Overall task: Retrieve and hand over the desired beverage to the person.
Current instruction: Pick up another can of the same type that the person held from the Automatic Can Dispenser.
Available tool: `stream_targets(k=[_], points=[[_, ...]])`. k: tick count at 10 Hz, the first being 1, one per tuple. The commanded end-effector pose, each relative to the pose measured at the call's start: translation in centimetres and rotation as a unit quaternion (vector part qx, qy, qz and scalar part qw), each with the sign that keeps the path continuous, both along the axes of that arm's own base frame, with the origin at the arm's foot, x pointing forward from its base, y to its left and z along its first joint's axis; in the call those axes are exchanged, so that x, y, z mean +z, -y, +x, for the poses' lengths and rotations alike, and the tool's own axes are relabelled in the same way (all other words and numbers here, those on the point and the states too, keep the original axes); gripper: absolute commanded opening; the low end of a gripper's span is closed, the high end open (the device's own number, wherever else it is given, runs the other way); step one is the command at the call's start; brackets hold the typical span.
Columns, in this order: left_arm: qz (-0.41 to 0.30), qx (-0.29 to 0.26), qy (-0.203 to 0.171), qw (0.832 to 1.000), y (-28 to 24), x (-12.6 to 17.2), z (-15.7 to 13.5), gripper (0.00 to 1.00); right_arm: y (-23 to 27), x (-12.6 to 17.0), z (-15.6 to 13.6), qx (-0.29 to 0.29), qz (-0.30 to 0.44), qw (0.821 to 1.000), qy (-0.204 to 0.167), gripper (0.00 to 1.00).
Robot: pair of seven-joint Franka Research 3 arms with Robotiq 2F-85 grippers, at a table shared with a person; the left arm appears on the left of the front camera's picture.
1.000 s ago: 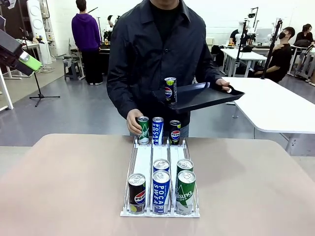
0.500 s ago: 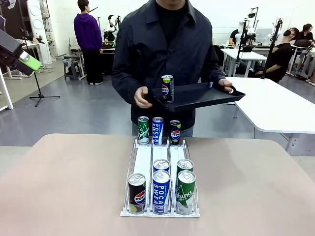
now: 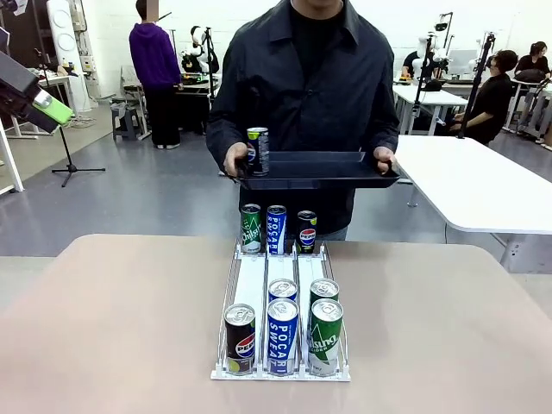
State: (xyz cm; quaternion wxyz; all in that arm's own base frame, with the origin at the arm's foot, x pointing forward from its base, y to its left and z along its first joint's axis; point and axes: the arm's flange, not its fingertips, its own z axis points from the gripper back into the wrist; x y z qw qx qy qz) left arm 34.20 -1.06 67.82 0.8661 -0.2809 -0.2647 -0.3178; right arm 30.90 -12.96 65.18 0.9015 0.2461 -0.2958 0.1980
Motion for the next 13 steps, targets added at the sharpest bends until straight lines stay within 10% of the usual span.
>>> stream_targets(k=[1,4,7,13], points=[[-0.002,-0.001,0.003,1.0,0.0,0.1,0.1,1.0,-4.6,1.2,-0.8,0.022,-0.057,0.998,-0.015,1.0],[-0.002,-0.001,0.003,1.0,0.0,0.1,0.1,1.0,-18.8,2.7,-2.0,-0.066,-0.159,0.98,-0.097,1.0],[-0.002,-0.001,0.003,1.0,0.0,0.1,0.1,1.0,-30.7,-3.4,-0.7,-0.2,-0.195,0.95,-0.138,1.0],[-0.002,-0.001,0.003,1.0,0.0,0.1,0.1,1.0,-35.5,-8.2,1.5,-0.19,-0.183,0.943,-0.202,1.0]])
